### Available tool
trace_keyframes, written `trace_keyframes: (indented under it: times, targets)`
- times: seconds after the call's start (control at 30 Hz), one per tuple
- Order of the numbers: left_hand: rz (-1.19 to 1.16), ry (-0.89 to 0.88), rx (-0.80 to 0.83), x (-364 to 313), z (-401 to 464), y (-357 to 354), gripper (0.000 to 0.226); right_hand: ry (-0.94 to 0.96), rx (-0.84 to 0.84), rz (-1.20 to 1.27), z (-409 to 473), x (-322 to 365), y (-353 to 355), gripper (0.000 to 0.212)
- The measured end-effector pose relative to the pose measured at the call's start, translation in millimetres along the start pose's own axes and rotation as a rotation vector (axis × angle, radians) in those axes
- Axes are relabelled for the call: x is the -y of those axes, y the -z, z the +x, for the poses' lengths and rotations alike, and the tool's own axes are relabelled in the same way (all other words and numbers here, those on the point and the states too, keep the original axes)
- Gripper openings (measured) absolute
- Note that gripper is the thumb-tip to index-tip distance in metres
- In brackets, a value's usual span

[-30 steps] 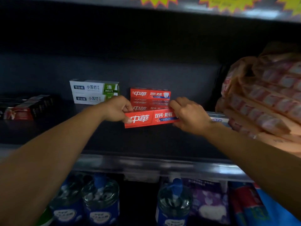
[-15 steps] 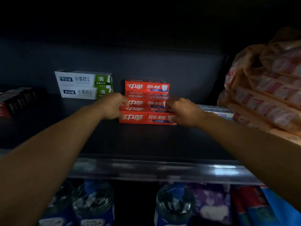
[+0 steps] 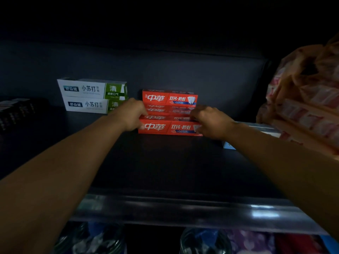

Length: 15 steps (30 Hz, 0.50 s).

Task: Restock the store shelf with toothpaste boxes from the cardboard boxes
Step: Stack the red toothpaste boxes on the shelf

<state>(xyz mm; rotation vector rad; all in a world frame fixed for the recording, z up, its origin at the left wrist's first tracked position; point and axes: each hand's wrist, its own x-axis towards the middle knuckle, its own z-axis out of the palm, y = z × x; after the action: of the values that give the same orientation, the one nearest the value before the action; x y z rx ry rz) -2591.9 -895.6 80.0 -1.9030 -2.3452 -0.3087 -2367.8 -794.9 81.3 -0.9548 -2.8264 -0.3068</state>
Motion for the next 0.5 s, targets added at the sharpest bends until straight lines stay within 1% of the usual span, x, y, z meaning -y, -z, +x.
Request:
trace_keyframes:
  times: [0.27, 0.5]
  targets:
    - [0.06, -0.008, -0.034, 5, 17, -9, 0.04, -0.007, -0.029, -0.033, 17, -5, -6, 0.04]
    - [0.068, -0.001, -0.048, 8, 22, -9, 0.049, -0.021, -0.039, -0.039, 23, -7, -8, 0.041]
